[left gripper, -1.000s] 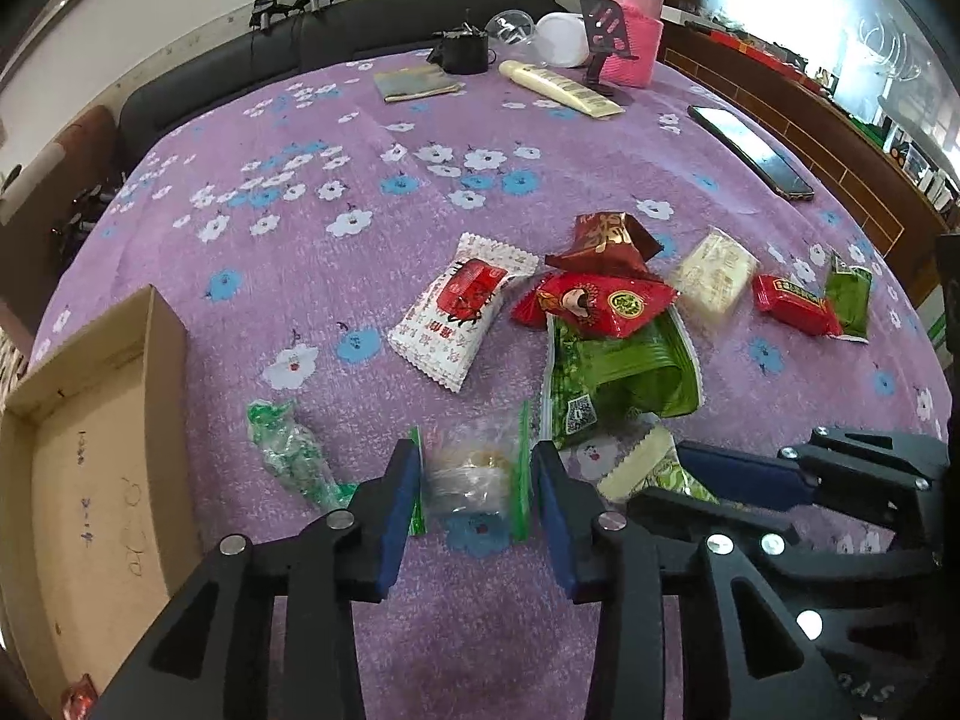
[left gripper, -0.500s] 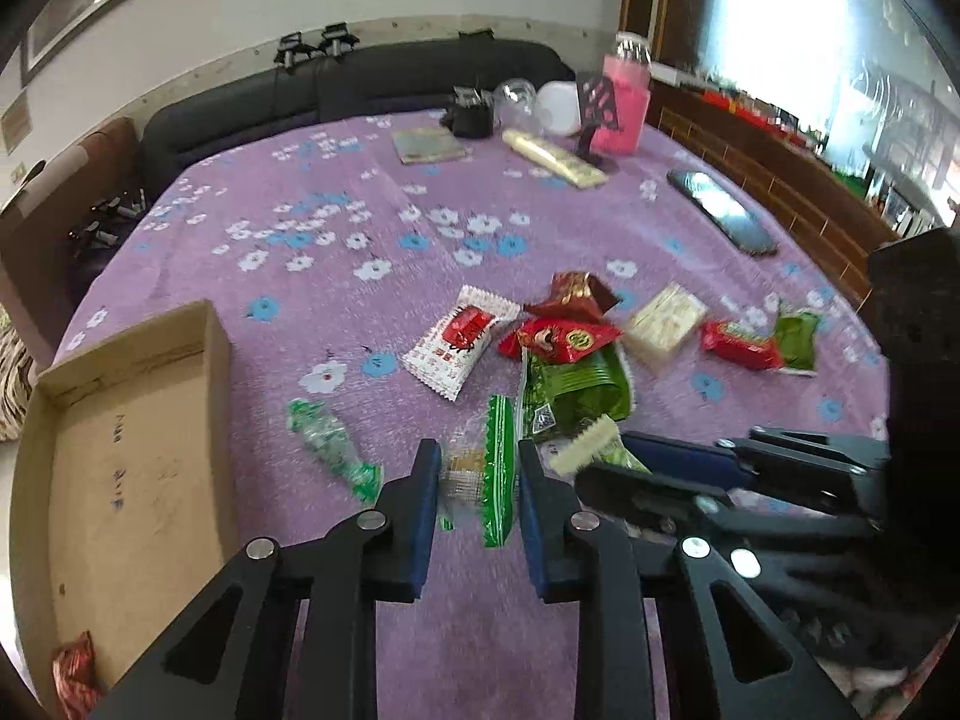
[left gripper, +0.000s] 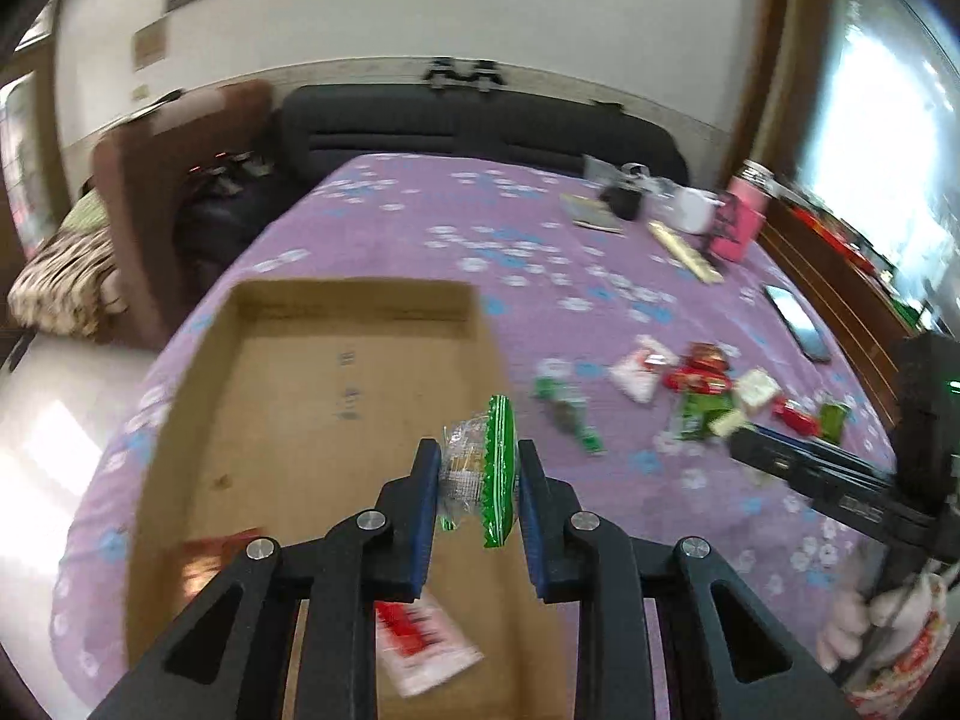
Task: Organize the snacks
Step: 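Lower both held packets into the cardboard box and open both grippers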
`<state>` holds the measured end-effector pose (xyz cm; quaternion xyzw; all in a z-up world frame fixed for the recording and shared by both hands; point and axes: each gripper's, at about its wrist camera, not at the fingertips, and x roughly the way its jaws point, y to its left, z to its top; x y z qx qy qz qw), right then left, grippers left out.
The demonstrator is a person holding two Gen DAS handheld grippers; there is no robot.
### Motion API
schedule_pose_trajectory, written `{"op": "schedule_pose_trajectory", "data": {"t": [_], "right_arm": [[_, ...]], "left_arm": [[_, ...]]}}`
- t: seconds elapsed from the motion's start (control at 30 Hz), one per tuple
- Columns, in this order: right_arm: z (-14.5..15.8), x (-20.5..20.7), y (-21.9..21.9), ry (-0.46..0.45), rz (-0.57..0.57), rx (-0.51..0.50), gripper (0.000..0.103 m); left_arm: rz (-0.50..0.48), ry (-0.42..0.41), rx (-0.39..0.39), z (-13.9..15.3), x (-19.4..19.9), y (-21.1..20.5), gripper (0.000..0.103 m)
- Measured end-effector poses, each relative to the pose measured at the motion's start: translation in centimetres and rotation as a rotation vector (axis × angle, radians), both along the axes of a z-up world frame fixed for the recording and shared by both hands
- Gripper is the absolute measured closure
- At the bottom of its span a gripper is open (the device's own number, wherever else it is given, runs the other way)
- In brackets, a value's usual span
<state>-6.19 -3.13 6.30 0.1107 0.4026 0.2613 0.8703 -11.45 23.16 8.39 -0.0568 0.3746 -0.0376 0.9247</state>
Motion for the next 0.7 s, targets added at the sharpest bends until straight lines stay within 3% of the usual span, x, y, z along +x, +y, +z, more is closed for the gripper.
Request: {"op": "schedule_pose_trajectory", "data": {"t": [0.17,0.37,0.7], "right_arm": [[1.9,-0.9,7.0,-0.001,0.144,-0.018,0.08],[1.2,-0.7,15.3,0.004,0.247,-0.096,0.08],[-1.2,1.3,21.5,0.008,0.282,-0.215,0.079]], "left_arm": [[0.065,0.012,0.012,-0.9,0.1,3.0,0.078],[0.128,0.014,0.052,-1.6,0.7,5.8,0.078],[0.243,0.017,0.042,-2.3,2.4,10.2,0.077]]}}
